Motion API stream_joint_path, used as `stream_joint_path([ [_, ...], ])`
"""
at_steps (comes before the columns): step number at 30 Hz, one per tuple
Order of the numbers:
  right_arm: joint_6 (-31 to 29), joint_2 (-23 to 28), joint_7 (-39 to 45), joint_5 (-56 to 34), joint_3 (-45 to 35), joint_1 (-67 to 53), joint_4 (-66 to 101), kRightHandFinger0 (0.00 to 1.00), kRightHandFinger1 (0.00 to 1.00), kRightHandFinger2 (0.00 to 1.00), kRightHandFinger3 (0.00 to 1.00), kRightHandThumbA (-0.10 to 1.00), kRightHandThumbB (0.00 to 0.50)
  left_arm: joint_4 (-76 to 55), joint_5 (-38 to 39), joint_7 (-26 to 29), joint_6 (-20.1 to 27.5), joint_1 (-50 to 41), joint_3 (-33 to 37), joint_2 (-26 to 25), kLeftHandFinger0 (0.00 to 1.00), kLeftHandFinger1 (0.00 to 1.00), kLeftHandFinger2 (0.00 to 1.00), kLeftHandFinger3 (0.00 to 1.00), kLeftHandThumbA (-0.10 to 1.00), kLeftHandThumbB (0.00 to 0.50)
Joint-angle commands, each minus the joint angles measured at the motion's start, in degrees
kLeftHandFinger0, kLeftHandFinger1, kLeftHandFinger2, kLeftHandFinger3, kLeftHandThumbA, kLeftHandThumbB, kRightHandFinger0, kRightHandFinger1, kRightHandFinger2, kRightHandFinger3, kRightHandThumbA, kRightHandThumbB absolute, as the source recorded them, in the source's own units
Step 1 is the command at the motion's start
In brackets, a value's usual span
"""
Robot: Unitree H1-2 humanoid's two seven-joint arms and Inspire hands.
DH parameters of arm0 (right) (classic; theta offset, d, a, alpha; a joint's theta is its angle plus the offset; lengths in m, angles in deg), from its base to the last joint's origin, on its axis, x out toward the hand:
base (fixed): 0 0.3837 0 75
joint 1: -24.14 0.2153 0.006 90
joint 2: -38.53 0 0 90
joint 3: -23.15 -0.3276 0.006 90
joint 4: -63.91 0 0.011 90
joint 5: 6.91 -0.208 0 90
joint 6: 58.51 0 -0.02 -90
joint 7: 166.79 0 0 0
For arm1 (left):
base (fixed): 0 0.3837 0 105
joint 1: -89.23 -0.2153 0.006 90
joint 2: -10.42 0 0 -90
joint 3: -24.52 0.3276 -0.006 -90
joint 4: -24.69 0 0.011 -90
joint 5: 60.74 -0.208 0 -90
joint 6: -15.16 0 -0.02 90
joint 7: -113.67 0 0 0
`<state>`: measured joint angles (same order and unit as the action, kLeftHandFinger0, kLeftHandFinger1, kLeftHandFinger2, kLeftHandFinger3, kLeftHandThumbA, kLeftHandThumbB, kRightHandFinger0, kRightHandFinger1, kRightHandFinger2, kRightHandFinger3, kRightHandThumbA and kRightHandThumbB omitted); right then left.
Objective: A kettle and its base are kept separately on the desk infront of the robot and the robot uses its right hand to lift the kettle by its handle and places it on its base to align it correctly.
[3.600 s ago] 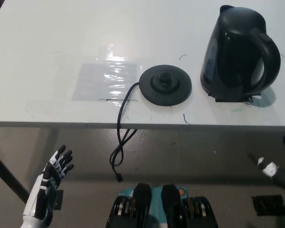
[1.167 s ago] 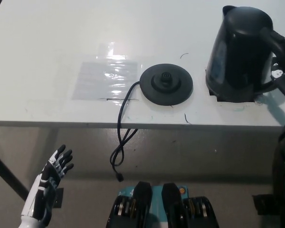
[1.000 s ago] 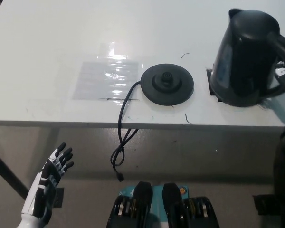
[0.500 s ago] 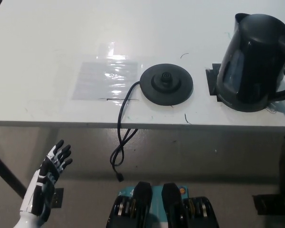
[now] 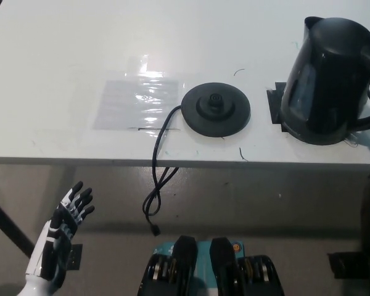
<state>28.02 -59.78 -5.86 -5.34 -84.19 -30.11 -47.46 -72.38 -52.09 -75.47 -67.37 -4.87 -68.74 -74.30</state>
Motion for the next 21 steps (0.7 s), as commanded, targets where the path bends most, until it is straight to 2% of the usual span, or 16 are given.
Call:
stream_joint_path([
  [1,-5.49,0.15,-0.45,-1.38,0.32,4.9,3.39,0.01,0.25,0.69,0.74,-0.1,0.132,-1.54,0.59,-0.63,1.81,0.0,-0.18,-0.59,1.0,1.0,1.0,1.0,1.0,0.126],
  [4,-6.21,-0.33,-0.27,-2.38,0.14,5.89,4.98,0.0,0.26,0.69,0.75,-0.1,0.11,-1.27,0.27,-0.6,2.07,0.04,-0.12,-0.58,1.0,1.0,1.0,1.0,1.0,0.115],
  [8,-7.84,-0.93,0.11,-3.99,-0.13,7.5,5.98,0.01,0.27,0.7,0.76,-0.1,0.123,-1.55,0.22,-0.34,1.54,-0.12,-0.2,-0.42,1.0,1.0,1.0,1.0,1.0,0.126],
  [14,-9.39,-1.23,-0.29,-3.61,0.04,10.0,5.93,0.0,0.21,0.66,0.75,-0.1,0.127,-1.09,0.2,-0.54,2.2,0.06,-0.17,-0.53,1.0,1.0,1.0,1.0,1.0,0.11],
  [21,-11.56,-1.72,-1.61,-1.77,0.57,11.26,5.2,0.0,0.19,0.64,0.77,-0.1,0.1,-1.17,0.15,-0.35,2.01,-0.56,-0.22,-0.33,1.0,1.0,1.0,1.0,1.0,0.134],
])
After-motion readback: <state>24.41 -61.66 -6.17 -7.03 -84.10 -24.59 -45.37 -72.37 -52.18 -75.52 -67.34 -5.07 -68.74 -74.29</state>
